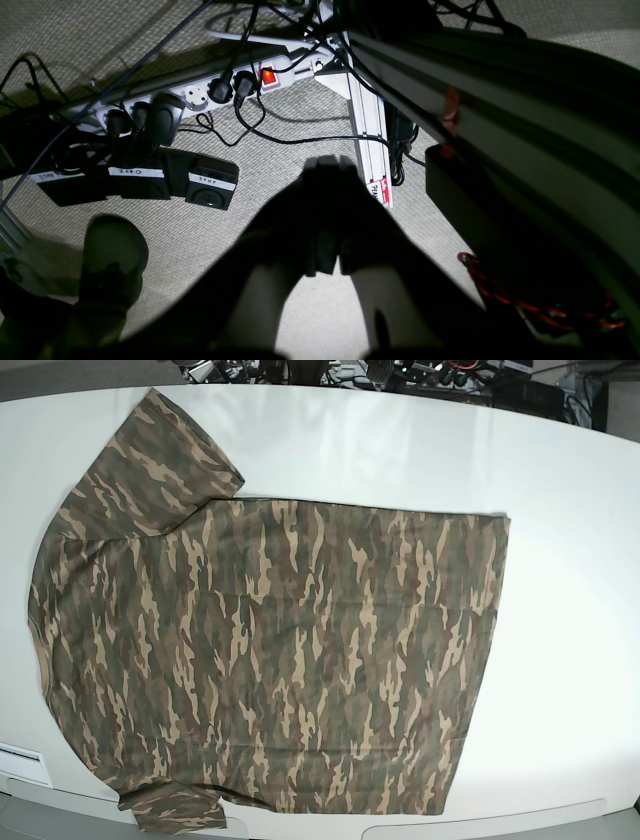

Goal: Fold the T-shirt properly

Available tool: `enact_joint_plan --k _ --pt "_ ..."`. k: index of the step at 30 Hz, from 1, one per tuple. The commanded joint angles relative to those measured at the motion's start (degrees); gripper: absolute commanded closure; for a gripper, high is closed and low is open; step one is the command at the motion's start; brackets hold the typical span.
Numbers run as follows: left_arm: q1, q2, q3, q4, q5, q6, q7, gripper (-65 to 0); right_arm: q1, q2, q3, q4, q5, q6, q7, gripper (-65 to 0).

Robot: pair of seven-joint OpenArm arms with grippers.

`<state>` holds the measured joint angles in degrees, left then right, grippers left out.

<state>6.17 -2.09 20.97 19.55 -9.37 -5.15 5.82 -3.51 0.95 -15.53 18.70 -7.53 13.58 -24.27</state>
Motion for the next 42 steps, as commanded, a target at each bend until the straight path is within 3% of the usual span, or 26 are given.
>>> enact_joint_plan --k 1,9,29,36,42 --pt "0.15 0.04 0.02 0.9 0.13 -0.44 0.2 0.0 2.08 -0.31 0.09 1.25 -0.44 0.35 -0.44 0.0" --pt "0.96 0.02 0.02 2.97 1.46 -3.91 2.01 0.0 2.1 -0.31 0.09 1.25 -0.46 0.37 -0.44 0.0" --pt "1.6 -0.02 0.02 3.45 1.46 -3.85 1.97 0.0 2.08 -0.31 0.09 2.16 -0.42 0.35 -2.25 0.0" --pt "4.96 -1.07 0.0 10.47 1.66 -3.82 6.43 0.0 1.44 -0.13 0.09 8.0 -0.22 0.35 -9.9 0.0" --pt "10.86 -3.26 0.02 17.4 6.25 -3.82 6.95 0.0 -6.29 0.72 0.09 15.63 -0.09 2.16 -10.51 0.0"
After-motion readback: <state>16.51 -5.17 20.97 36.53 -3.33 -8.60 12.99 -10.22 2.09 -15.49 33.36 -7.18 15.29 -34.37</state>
